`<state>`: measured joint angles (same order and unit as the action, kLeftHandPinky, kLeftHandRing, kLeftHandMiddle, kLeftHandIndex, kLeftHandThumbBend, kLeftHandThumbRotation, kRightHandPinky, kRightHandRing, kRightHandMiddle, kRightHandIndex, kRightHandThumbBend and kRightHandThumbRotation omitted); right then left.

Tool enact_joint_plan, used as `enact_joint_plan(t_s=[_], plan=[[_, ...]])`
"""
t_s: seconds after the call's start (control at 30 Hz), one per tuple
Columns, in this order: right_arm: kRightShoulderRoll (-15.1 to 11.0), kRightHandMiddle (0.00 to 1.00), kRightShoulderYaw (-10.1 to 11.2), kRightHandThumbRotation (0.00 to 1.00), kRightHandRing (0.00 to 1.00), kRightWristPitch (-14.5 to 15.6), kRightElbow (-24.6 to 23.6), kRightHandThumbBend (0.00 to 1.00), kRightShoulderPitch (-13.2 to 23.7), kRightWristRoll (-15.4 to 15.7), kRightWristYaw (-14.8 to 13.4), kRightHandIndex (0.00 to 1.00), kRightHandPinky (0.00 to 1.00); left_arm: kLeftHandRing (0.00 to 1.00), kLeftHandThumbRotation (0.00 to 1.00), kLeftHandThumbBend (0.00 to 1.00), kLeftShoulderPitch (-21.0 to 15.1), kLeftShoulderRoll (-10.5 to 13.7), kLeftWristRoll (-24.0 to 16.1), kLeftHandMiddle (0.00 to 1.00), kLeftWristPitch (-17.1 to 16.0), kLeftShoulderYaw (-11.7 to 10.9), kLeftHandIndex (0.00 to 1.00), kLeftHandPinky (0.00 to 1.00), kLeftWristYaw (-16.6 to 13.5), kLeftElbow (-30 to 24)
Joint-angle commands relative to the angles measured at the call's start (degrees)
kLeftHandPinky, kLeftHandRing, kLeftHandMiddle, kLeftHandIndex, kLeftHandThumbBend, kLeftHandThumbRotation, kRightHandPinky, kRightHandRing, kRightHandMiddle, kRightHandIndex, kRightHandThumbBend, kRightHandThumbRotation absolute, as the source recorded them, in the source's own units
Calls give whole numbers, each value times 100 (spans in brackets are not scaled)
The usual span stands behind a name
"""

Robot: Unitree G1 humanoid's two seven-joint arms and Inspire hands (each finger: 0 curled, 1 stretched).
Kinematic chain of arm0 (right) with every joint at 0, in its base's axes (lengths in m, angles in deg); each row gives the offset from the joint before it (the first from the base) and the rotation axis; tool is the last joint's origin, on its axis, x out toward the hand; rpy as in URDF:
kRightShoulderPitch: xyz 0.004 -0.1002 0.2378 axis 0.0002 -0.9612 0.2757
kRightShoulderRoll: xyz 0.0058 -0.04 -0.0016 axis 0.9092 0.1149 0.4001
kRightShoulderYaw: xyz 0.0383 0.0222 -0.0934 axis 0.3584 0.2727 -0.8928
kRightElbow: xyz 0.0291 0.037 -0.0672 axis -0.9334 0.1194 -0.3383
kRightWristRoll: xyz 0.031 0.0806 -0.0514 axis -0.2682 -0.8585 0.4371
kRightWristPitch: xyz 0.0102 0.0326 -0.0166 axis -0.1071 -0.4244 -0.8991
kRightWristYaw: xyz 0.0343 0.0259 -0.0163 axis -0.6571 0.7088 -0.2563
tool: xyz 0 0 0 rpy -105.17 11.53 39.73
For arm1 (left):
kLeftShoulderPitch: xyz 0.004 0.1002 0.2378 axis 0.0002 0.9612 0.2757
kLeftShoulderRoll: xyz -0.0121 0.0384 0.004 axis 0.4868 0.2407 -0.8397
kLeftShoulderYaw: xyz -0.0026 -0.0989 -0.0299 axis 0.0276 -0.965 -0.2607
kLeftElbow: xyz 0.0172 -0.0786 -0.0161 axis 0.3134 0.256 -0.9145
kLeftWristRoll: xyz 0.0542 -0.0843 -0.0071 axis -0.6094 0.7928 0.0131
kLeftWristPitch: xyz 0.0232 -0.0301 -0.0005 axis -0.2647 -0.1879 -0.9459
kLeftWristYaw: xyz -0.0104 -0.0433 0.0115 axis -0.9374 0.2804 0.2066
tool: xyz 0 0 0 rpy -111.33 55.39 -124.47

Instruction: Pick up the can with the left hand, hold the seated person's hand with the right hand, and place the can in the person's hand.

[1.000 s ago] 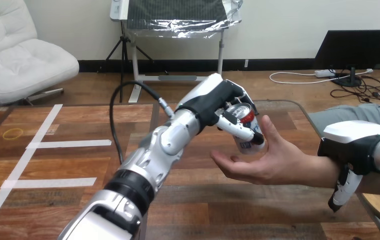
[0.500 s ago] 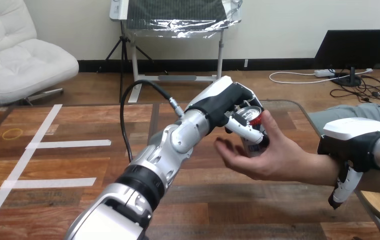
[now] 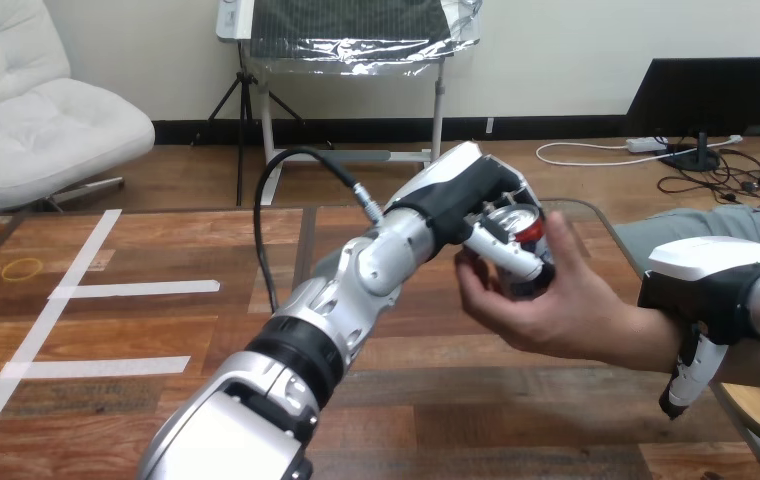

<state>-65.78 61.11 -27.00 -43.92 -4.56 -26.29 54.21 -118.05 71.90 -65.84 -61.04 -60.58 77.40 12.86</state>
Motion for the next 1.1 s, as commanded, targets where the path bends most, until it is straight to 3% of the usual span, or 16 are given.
enact_joint_plan(t_s=[0.0, 0.5, 1.07], plan=[[-207, 43, 380, 0, 32, 41, -303, 72, 940, 26, -35, 42, 22, 35, 0, 74, -1134, -311, 79, 42, -190, -104, 43, 29, -163, 13], [-219, 47, 312, 0, 35, -17, -240, 72, 996, 34, -22, 42, 25, 35, 0, 73, -1142, -298, 38, 43, -298, -47, 43, 29, -108, 38], [-244, 45, 252, 0, 34, -110, -140, 74, 999, 53, -93, 46, 25, 34, 0, 73, -1194, -305, 91, 43, -160, -72, 43, 28, 23, 42]])
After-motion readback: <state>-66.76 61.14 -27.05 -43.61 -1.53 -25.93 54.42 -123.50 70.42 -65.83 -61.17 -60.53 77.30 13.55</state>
